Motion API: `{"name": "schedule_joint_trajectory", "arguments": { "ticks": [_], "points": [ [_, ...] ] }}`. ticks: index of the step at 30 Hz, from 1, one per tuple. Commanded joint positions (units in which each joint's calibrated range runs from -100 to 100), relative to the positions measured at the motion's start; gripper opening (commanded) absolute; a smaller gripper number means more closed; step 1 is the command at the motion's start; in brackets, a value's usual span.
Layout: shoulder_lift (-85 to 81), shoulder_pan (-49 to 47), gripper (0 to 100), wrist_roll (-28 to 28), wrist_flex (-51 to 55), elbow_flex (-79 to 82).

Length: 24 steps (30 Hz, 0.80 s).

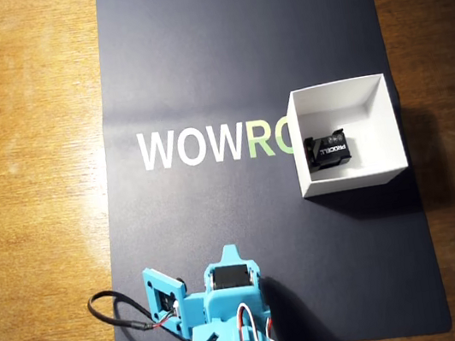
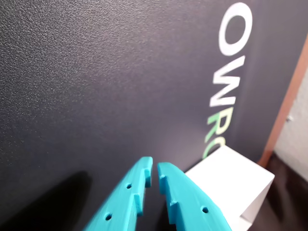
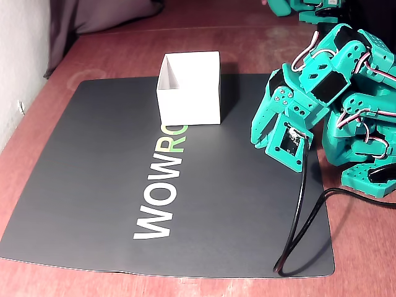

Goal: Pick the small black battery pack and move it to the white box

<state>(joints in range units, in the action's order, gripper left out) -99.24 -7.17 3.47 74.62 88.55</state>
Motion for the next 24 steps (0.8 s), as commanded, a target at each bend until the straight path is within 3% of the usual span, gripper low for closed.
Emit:
{"name": "schedule_joint_trajectory", "arguments": {
  "ticks": [1,24],
  "points": [
    [0.03,0.66,1,0.09,0.49,0.3],
    [0.03,0.66,1,0.09,-0.82,3.29]
  ]
}}
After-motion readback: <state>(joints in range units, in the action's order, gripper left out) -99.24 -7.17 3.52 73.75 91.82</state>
